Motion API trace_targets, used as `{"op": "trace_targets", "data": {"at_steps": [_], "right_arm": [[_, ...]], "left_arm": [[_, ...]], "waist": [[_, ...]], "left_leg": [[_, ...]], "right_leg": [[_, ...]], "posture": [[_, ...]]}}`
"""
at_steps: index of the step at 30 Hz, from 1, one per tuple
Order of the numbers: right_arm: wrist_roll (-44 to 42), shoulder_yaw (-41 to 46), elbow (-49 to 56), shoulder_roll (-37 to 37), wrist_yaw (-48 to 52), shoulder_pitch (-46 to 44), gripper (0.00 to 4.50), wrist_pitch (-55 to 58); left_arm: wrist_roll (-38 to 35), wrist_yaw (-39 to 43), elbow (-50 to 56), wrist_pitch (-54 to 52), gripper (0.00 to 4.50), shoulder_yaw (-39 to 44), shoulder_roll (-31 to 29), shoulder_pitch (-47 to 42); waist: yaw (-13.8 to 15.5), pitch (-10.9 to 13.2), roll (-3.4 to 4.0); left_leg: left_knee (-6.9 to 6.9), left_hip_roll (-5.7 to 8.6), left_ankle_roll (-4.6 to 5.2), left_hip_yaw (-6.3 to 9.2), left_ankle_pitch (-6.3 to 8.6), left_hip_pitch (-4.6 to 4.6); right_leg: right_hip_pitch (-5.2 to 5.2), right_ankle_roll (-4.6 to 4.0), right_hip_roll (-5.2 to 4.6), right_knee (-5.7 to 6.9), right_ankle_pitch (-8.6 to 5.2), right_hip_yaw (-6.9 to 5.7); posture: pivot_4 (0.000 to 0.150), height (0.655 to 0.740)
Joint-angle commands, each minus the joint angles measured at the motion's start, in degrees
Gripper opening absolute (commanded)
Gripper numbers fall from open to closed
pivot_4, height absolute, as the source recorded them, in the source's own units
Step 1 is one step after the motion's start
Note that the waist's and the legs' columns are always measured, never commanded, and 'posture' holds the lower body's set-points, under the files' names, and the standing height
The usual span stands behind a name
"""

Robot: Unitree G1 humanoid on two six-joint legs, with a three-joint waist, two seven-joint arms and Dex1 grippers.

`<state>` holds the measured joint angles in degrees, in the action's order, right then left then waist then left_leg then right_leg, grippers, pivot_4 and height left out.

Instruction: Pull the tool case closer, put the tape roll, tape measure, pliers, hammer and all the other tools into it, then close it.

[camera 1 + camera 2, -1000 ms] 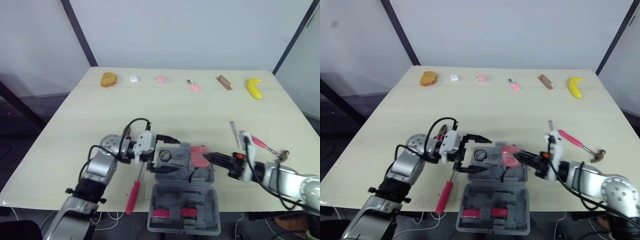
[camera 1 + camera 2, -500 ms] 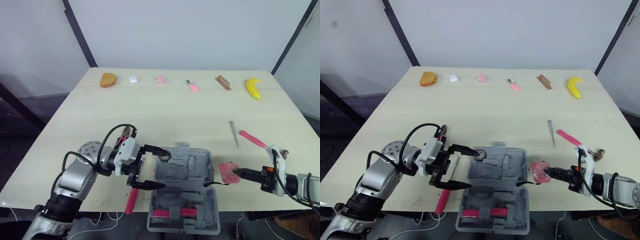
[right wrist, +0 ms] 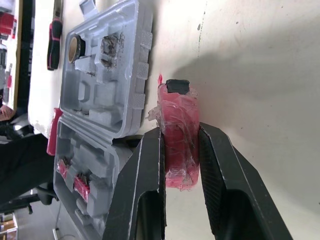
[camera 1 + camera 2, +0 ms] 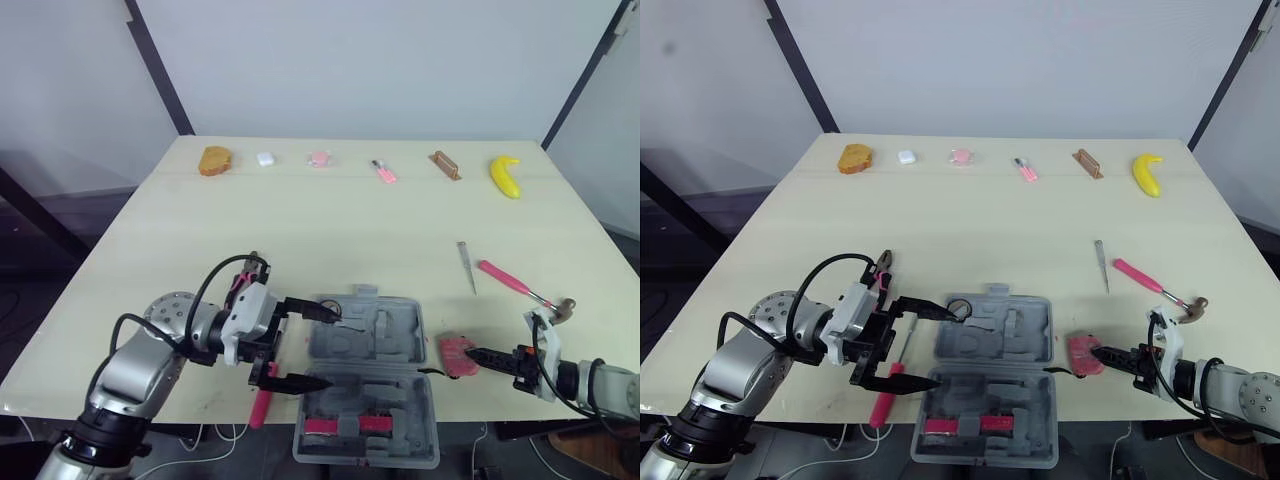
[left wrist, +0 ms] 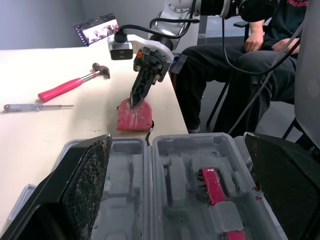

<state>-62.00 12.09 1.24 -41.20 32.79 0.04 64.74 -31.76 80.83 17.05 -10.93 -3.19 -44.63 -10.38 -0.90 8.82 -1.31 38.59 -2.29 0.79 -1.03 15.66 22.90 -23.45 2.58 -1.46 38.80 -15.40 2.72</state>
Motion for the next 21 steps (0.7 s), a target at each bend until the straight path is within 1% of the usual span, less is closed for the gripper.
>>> {"op": "trace_targets", "data": {"at_steps": [1,2,4,5,6,7,9,12,15,16,19,21], "right_arm": [[1.0,2.6,0.8,-0.2,1.5,0.8,1.47,-0.4],[1.1,3.5,1.1,-0.4,1.9,0.9,1.64,-0.7],[1.6,5.1,2.0,-1.6,3.8,1.5,2.47,-1.8],[2.0,5.8,2.5,-2.3,5.0,2.1,2.61,-2.4],[1.8,6.6,3.1,-3.1,6.6,2.7,2.98,-2.6],[2.2,7.3,3.5,-3.7,8.1,3.3,3.15,-3.6],[4.7,7.4,4.5,-5.1,13.2,5.0,4.31,-8.0],[13.5,4.5,7.0,-7.0,23.1,7.9,4.31,-21.5],[21.7,0.6,6.9,-7.7,29.7,8.8,4.31,-33.2],[25.0,-1.2,6.2,-8.0,31.8,8.7,4.31,-37.7],[37.9,-8.1,0.5,-8.8,37.3,6.4,4.31,-56.2],[41.6,-10.5,-3.6,-7.7,39.9,3.3,4.31,-64.5]], "left_arm": [[-1.4,0.1,2.0,-0.2,4.5,1.5,-0.7,0.6],[-1.4,0.5,1.7,0.0,4.5,1.6,-0.9,0.8],[-1.5,1.1,1.1,0.2,4.5,1.9,-1.1,0.8],[-1.6,1.3,1.0,0.3,4.5,2.1,-1.1,0.7],[-2.2,1.5,0.8,0.0,4.5,2.4,-1.1,0.6],[-2.7,1.7,0.7,-0.2,4.5,2.7,-1.1,0.6],[-3.0,2.1,0.3,0.0,4.5,3.2,-1.3,0.6],[-3.0,3.1,-0.5,0.7,4.5,3.8,-1.7,1.0],[-2.9,3.7,-0.9,1.0,4.5,4.5,-1.8,1.0],[-2.9,3.7,-0.8,1.0,4.5,4.5,-1.8,0.9],[-3.0,3.6,-0.5,0.9,4.5,4.7,-1.8,0.8],[-3.5,3.5,0.0,0.5,4.5,5.1,-2.0,0.9]], "waist": [[0.1,0.0,0.0],[0.1,0.0,0.01],[0.1,0.0,0.01],[0.1,0.0,0.01],[0.2,0.0,0.05],[0.3,0.0,0.05],[0.2,0.0,0.05],[0.2,0.0,0.06],[0.0,0.0,0.06],[0.0,0.0,0.06],[0.1,0.0,0.06],[0.1,0.0,0.07]], "left_leg": [[0.0,0.0,0.0,-0.02,0.0,0.0],[0.0,0.0,0.0,-0.03,0.0,0.0],[0.0,0.0,0.0,-0.05,0.0,0.01],[0.0,0.0,0.0,-0.05,0.0,0.01],[0.0,0.0,0.0,-0.06,0.0,0.01],[0.0,0.02,0.0,-0.07,0.0,0.02],[0.0,0.02,0.0,-0.09,0.0,0.02],[-0.01,0.02,0.0,-0.09,0.0,0.01],[-0.02,0.01,0.0,-0.1,0.0,0.0],[-0.02,0.0,0.0,-0.1,0.0,-0.02],[-0.01,0.01,0.0,-0.12,0.0,-0.02],[0.0,0.01,0.0,-0.16,0.0,-0.02]], "right_leg": [[0.0,0.0,0.0,-0.01,0.0,0.02],[0.0,0.0,-0.01,-0.01,0.0,0.03],[0.0,0.0,-0.01,-0.02,0.0,0.04],[0.0,0.0,-0.01,-0.02,0.0,0.04],[0.0,0.0,-0.01,-0.02,0.0,0.04],[0.0,0.01,-0.02,-0.03,0.0,0.04],[0.0,0.01,-0.02,-0.04,0.0,0.02],[0.0,0.01,-0.01,-0.04,-0.01,0.01],[0.0,0.02,0.01,-0.04,-0.01,0.0],[0.0,0.02,0.01,-0.03,-0.01,0.01],[0.0,0.02,0.0,-0.04,-0.01,0.0],[0.0,0.02,-0.01,-0.04,-0.01,0.0]], "posture": [[0.15,0.74],[0.15,0.74],[0.15,0.74],[0.15,0.74],[0.15,0.74],[0.15,0.74],[0.15,0.74],[0.15,0.74],[0.15,0.74],[0.15,0.74],[0.15,0.74],[0.15,0.74]]}}
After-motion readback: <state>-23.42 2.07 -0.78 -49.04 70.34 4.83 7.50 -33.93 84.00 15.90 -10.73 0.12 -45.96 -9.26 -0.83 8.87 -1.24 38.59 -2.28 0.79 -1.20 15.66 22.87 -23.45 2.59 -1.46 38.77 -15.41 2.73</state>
